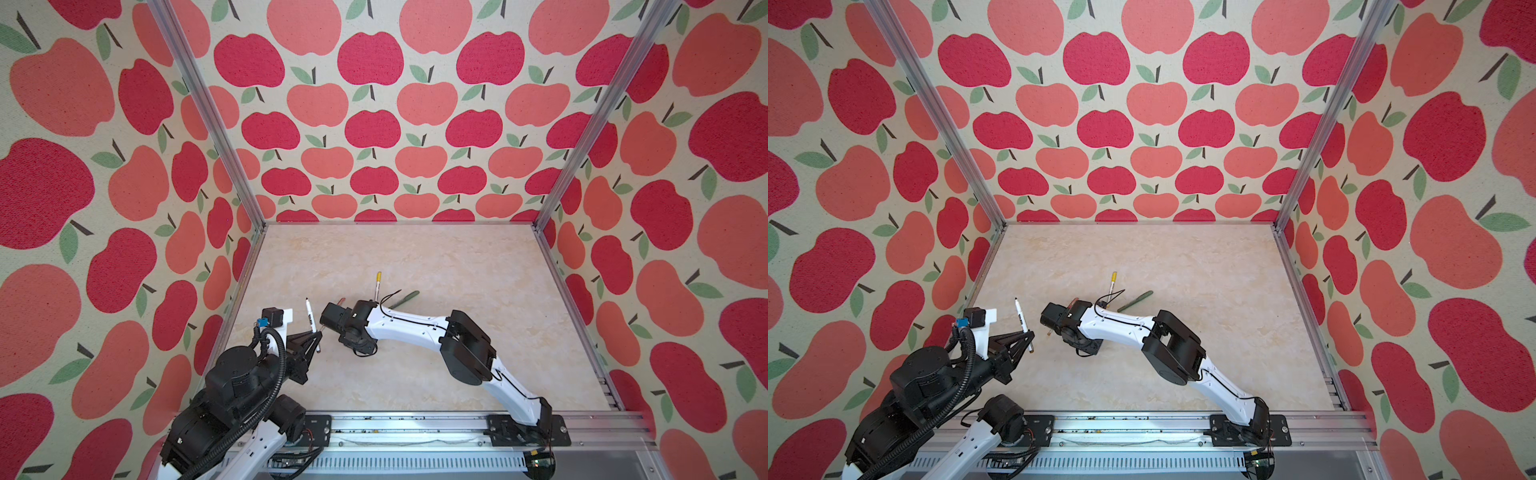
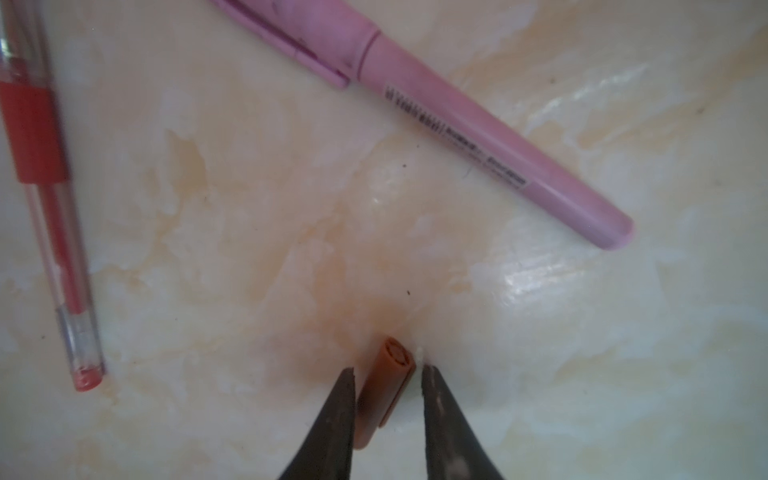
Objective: Insert the pens into the pen caps
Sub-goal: 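Close the right gripper on the brown cap and lift it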
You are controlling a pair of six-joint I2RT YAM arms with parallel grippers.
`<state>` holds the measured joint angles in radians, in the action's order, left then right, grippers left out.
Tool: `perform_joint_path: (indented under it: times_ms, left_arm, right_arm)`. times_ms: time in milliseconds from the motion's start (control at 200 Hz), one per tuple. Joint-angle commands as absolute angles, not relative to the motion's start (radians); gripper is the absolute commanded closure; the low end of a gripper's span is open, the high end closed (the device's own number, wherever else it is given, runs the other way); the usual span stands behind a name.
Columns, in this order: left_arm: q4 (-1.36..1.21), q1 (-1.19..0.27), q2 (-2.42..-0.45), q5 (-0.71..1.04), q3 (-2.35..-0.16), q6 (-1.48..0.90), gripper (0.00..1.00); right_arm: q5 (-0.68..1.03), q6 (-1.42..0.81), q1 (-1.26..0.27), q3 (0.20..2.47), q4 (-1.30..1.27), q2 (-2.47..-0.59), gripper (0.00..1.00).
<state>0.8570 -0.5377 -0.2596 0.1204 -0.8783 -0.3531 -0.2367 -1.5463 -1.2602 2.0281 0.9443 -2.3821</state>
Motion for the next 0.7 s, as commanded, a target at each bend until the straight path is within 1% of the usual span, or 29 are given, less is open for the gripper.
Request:
perform_joint_path:
  times_ms: [0, 95, 250, 445, 695]
  left_arm:
    - [0.852, -0.533, -0.241, 0.133, -0.865, -0.353, 1.00]
    - [0.848, -0.534, -0.238, 0.133, -0.862, -0.350, 1.00]
    - [0.836, -0.534, -0.239, 0.143, -0.865, -0.351, 1.00]
    - [0.831, -0.533, -0.245, 0.153, -0.864, -0.365, 1.00]
    - [0.807, -0.533, -0.266, 0.165, -0.847, -0.394, 1.00]
  right_arm:
    - [-0.262, -1.511, -1.254, 2.064, 1.010, -2.416, 0.74]
    - [-0.260, -1.491, -1.254, 2.065, 1.013, -2.426, 0.78]
    - [-0.270, -1.462, -1.252, 2.055, 1.026, -2.433, 0.81]
    - [-0.285, -1.410, -1.243, 2.016, 0.988, -2.413, 0.90]
    - [-0.358, -1.294, -1.237, 1.961, 0.913, -2.330, 0.93]
